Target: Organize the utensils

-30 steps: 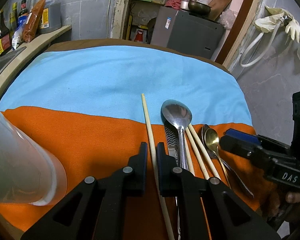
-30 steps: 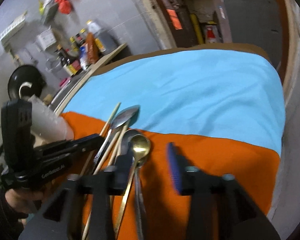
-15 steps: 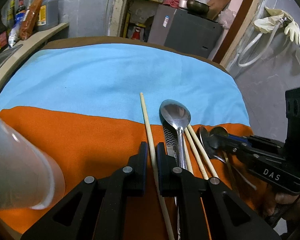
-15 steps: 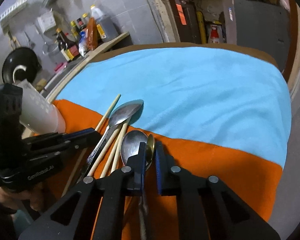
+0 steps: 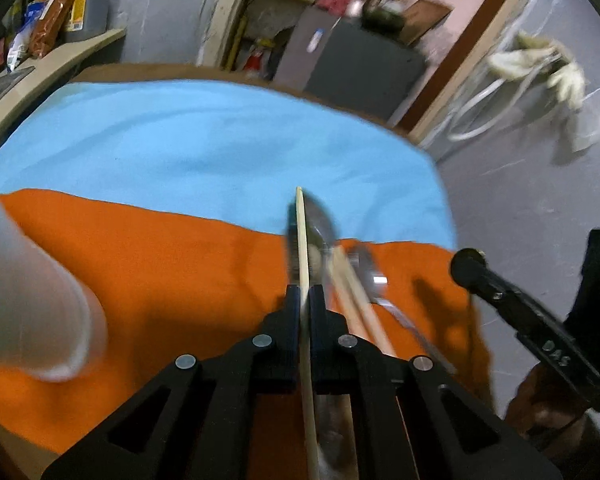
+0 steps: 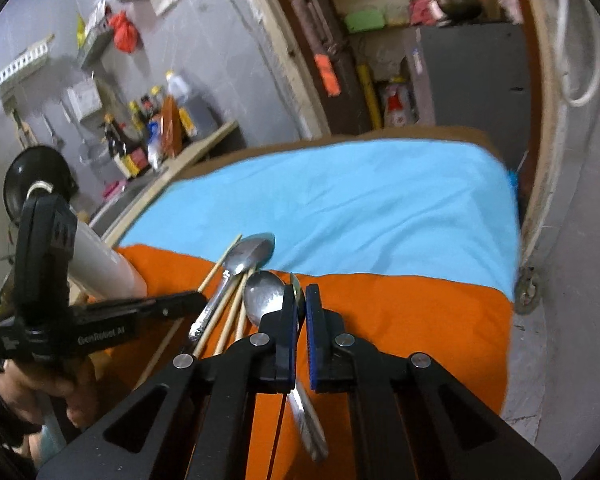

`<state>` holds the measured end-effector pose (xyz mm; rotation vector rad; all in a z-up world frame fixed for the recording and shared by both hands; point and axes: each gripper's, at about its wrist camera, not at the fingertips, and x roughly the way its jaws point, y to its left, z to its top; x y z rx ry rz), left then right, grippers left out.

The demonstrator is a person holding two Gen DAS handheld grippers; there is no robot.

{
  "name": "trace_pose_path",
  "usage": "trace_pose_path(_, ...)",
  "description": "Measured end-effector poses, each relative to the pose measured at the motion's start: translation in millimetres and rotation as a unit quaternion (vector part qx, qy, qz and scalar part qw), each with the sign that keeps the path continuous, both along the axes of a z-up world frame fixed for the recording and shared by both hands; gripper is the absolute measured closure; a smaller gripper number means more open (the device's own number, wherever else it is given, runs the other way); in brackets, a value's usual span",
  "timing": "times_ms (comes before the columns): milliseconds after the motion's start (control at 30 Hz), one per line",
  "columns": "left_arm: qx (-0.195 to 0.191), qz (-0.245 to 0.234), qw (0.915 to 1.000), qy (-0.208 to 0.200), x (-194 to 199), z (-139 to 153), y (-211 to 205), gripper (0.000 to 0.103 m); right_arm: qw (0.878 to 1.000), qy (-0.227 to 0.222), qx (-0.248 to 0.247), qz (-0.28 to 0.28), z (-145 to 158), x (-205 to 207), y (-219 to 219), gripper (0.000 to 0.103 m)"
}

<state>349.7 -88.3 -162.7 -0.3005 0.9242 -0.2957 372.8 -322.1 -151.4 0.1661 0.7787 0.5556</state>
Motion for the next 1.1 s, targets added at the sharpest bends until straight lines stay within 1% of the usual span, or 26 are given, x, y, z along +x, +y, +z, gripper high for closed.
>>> trace_pose_path(133,-0.022,-0.022,0.9980,-0.055,-30,21,-13,0.101,0.998,-0.041,0.011,-0.036,16,-27,-9,0.101)
trace_pose_path(267,-0.035,-0.040,0.9926,-0.109,-56,48,-26,0.101,0.994,-0.092,0.029,-0.059,38,-52,-16,0.101)
trace_pose_path(400,-0.050,-0.045,0.9842,-0.164,-73,86,-29,0.101,0.985,-0.144,0.052,-0.082,72,-72,-22,0.101)
trace_pose_path(533,-0.060,-0.043,0.9767,-0.201,-84,126,-20,0.101,0.976,-0.189,0.061,-0.084,107,-83,-15,0.101)
trace_pose_path(700,-0.054,-0.037,0.9715,-0.228,-89,171,8,0.101,0.968,-0.229,0.075,-0.075,146,-90,12,0.101)
trace_pose_path(800,-0.033,-0.025,0.9674,-0.250,-94,193,32,0.101,0.961,-0.255,0.081,-0.064,167,-92,35,0.101)
trace_pose_path(967,-0.009,0.009,0.9596,-0.281,-102,220,74,0.101,0.953,-0.287,0.089,-0.038,192,-94,81,0.101)
trace_pose_path(1100,-0.005,0.051,0.9502,-0.307,-98,233,130,0.101,0.946,-0.306,0.104,-0.015,204,-90,120,0.101)
